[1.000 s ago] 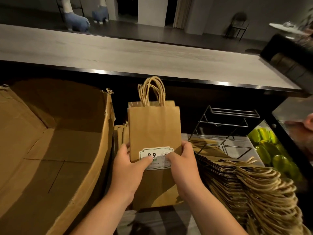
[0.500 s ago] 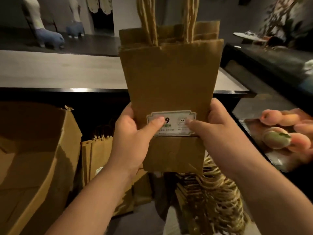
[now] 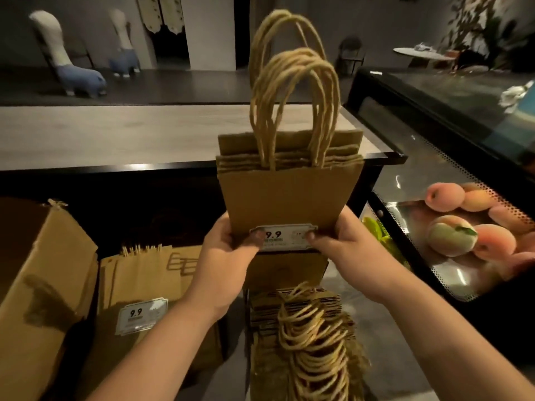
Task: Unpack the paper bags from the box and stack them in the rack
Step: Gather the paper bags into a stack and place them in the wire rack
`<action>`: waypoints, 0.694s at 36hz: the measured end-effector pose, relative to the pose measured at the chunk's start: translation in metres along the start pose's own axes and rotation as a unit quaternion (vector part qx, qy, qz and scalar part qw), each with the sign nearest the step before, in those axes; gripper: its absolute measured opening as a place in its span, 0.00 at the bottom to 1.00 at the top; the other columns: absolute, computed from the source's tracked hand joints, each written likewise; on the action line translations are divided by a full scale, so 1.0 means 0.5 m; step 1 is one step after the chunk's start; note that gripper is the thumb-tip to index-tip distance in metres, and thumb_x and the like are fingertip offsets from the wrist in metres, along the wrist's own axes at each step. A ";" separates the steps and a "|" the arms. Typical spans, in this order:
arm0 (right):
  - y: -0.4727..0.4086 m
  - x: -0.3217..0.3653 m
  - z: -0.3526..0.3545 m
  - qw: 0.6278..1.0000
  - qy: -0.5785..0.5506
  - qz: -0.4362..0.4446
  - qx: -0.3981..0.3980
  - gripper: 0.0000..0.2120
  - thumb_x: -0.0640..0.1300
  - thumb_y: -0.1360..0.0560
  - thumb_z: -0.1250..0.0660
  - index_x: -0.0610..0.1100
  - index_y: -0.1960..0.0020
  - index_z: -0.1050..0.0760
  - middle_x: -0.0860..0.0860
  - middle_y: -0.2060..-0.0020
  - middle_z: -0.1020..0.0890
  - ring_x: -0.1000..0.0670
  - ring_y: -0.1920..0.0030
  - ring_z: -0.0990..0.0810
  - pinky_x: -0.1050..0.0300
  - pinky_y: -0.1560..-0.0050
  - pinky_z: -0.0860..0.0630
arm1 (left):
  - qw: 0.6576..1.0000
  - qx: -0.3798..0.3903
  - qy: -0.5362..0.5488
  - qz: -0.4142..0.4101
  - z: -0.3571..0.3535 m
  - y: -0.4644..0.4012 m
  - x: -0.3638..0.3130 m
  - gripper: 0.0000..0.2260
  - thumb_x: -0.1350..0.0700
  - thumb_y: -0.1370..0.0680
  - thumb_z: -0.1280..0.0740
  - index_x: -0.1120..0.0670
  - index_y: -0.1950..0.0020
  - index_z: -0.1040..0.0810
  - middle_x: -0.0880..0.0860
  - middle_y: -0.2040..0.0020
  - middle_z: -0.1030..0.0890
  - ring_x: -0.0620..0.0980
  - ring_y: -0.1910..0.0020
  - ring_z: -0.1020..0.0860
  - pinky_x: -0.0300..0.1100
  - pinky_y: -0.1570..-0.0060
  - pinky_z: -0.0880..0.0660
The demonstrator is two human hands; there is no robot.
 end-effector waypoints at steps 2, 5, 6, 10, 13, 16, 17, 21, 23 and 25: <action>-0.003 -0.023 0.007 1.000 -0.003 0.001 0.018 0.24 0.33 0.21 0.38 0.62 0.40 0.30 0.58 0.41 0.22 0.59 0.38 0.24 0.58 0.39 0.24 | 1.000 -0.007 -0.012 0.005 -0.008 0.006 0.018 0.14 0.62 0.23 0.33 0.42 0.46 0.23 0.37 0.53 0.17 0.37 0.50 0.20 0.35 0.51 0.26; -0.006 -0.047 0.015 0.999 -0.002 0.012 0.029 0.23 0.33 0.21 0.38 0.61 0.39 0.29 0.61 0.43 0.21 0.62 0.39 0.25 0.63 0.40 0.24 | 0.999 -0.025 -0.029 -0.008 -0.014 0.012 0.034 0.12 0.63 0.24 0.32 0.45 0.49 0.22 0.40 0.54 0.16 0.38 0.51 0.19 0.32 0.54 0.23; -0.007 -0.052 0.021 0.999 0.007 0.019 0.027 0.20 0.35 0.21 0.37 0.60 0.40 0.29 0.62 0.44 0.21 0.64 0.41 0.24 0.65 0.41 0.24 | 0.999 -0.029 -0.038 -0.016 -0.017 0.012 0.037 0.10 0.62 0.24 0.32 0.47 0.50 0.21 0.42 0.55 0.15 0.39 0.51 0.19 0.32 0.54 0.23; -0.002 -0.088 0.048 0.999 0.047 0.027 0.001 0.09 0.40 0.21 0.36 0.52 0.44 0.28 0.56 0.48 0.21 0.59 0.47 0.21 0.58 0.45 0.21 | 0.997 -0.046 -0.055 -0.026 -0.024 0.014 0.054 0.09 0.55 0.27 0.32 0.54 0.48 0.21 0.49 0.52 0.15 0.45 0.49 0.18 0.41 0.49 0.23; 0.012 -0.132 0.077 0.994 0.103 -0.024 -0.008 0.06 0.42 0.22 0.34 0.50 0.52 0.30 0.50 0.57 0.23 0.53 0.59 0.23 0.57 0.55 0.22 | 0.994 -0.087 -0.068 -0.010 -0.026 0.015 0.066 0.10 0.62 0.24 0.32 0.47 0.52 0.23 0.37 0.59 0.16 0.34 0.56 0.20 0.30 0.55 0.25; 0.033 -0.188 0.096 0.979 0.181 -0.073 0.066 0.17 0.35 0.25 0.34 0.59 0.51 0.30 0.55 0.49 0.24 0.55 0.46 0.24 0.55 0.49 0.21 | 0.993 -0.095 -0.075 0.001 -0.025 0.014 0.076 0.12 0.65 0.24 0.32 0.46 0.51 0.23 0.36 0.58 0.17 0.34 0.55 0.20 0.27 0.56 0.25; 0.041 -0.204 0.098 0.967 0.216 -0.085 0.103 0.23 0.34 0.26 0.35 0.63 0.49 0.31 0.59 0.44 0.26 0.57 0.41 0.27 0.54 0.45 0.22 | 0.992 -0.099 -0.078 0.000 -0.022 0.012 0.081 0.12 0.65 0.24 0.32 0.47 0.51 0.22 0.37 0.58 0.16 0.34 0.56 0.20 0.27 0.57 0.25; 0.080 -0.239 0.093 0.931 0.241 -0.141 0.236 0.42 0.36 0.28 0.28 0.74 0.32 0.44 0.66 0.28 0.40 0.60 0.27 0.43 0.55 0.28 0.36 | 0.993 -0.092 -0.073 0.016 -0.016 0.014 0.100 0.09 0.65 0.25 0.32 0.51 0.51 0.21 0.44 0.58 0.15 0.40 0.56 0.19 0.30 0.59 0.25; 0.098 -0.251 0.082 0.919 0.273 -0.112 0.261 0.52 0.47 0.33 0.22 0.74 0.28 0.56 0.67 0.26 0.50 0.58 0.25 0.50 0.50 0.24 0.44 | 0.992 -0.099 -0.066 0.031 -0.013 0.018 0.109 0.09 0.65 0.25 0.32 0.50 0.52 0.20 0.44 0.58 0.15 0.40 0.56 0.18 0.31 0.58 0.25; 0.113 -0.273 0.061 0.908 0.299 -0.100 0.277 0.58 0.58 0.37 0.21 0.74 0.30 0.65 0.68 0.26 0.58 0.59 0.25 0.56 0.48 0.23 0.51 | 0.992 -0.103 -0.067 0.041 -0.012 0.023 0.114 0.11 0.66 0.25 0.32 0.49 0.53 0.21 0.42 0.59 0.15 0.37 0.57 0.18 0.28 0.60 0.25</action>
Point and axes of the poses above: each hand's wrist, its own y-axis away from the middle knuckle, its own z-axis out of the back of the hand, x = y × z, the point moved 4 cm from there along -y, towards the middle knuckle
